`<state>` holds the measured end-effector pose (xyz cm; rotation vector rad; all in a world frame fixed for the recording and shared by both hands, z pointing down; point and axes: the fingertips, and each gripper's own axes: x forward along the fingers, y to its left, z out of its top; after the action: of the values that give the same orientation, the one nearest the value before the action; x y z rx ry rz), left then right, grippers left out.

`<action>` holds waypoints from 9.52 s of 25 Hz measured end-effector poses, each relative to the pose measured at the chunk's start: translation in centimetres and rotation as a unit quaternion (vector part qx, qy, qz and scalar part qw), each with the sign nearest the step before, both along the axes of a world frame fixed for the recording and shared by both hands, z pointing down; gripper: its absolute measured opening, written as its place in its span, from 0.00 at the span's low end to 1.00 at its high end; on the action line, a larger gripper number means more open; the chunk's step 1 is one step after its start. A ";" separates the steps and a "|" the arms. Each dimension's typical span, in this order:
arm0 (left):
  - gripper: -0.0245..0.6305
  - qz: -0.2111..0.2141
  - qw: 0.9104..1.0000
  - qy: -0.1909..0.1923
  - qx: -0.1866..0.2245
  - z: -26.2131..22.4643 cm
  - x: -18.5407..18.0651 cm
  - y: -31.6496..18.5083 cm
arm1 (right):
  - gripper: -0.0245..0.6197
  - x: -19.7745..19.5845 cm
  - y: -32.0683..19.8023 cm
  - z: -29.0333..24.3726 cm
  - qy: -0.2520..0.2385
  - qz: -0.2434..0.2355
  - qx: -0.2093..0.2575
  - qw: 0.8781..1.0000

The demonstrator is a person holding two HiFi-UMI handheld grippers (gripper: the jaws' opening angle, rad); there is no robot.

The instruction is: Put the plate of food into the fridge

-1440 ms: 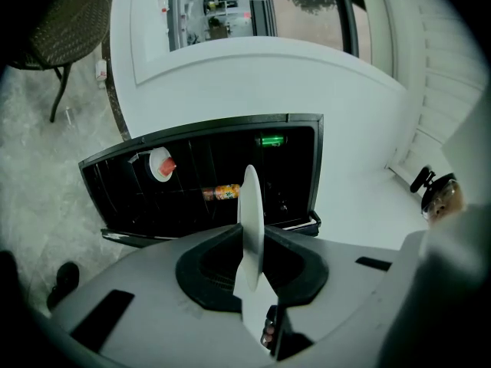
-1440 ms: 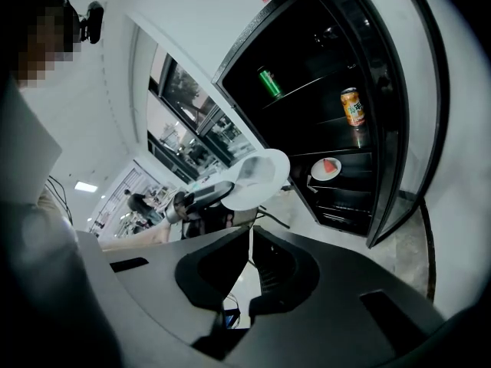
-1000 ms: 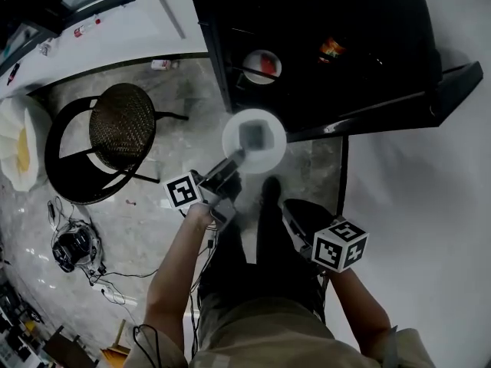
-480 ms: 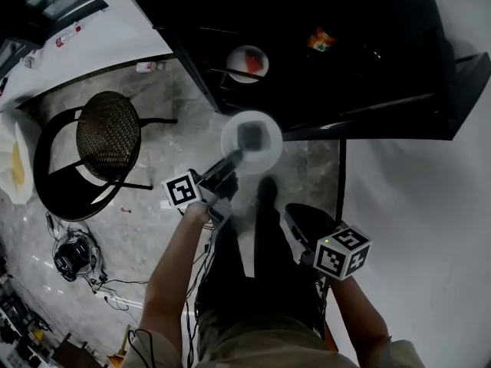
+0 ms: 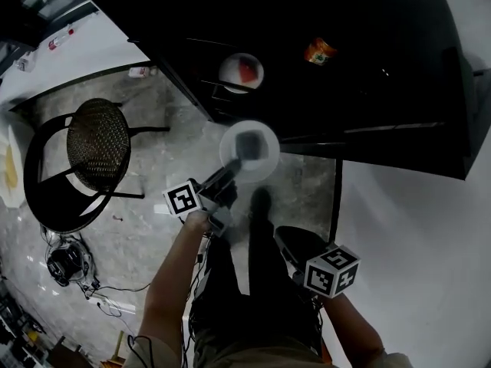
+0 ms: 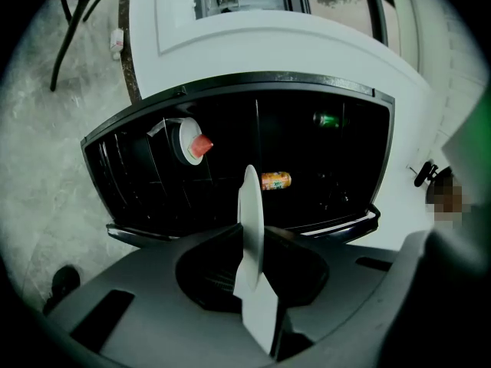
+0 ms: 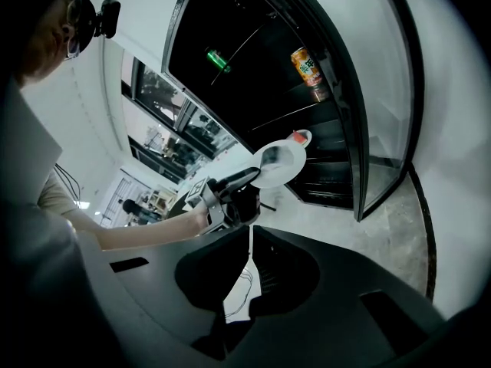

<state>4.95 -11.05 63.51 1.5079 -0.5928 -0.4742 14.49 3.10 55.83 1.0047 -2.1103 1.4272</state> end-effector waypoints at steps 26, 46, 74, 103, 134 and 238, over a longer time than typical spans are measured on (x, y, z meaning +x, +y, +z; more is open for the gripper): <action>0.10 -0.016 1.000 -0.002 0.000 6.7 0.5 -3.1 | 0.08 -2.7 -2.2 4.4 -0.020 -0.040 0.012 0.999; 0.10 -0.034 0.999 0.014 -0.011 10.9 4.0 -6.3 | 0.08 -0.7 -0.7 7.6 -0.008 -0.029 -0.014 0.999; 0.10 -0.086 0.995 0.032 -0.032 15.2 6.8 -10.7 | 0.08 1.9 -0.9 9.2 0.001 -0.029 -0.028 0.999; 0.11 -0.057 0.998 -0.026 -0.023 16.1 8.9 -13.7 | 0.08 2.1 -0.6 9.8 0.001 -0.019 -0.033 0.999; 0.09 0.001 0.998 -0.067 -0.008 15.9 8.8 -12.0 | 0.08 1.5 0.1 10.8 0.009 -0.029 -0.051 0.998; 0.33 0.048 0.986 -0.145 -0.061 17.7 12.2 -14.3 | 0.08 1.8 1.1 12.1 0.011 -0.019 -0.067 0.998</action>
<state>17.16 -25.31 81.20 1.4914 -0.7586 -0.1411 16.26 4.17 67.94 0.9207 -1.9783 1.5105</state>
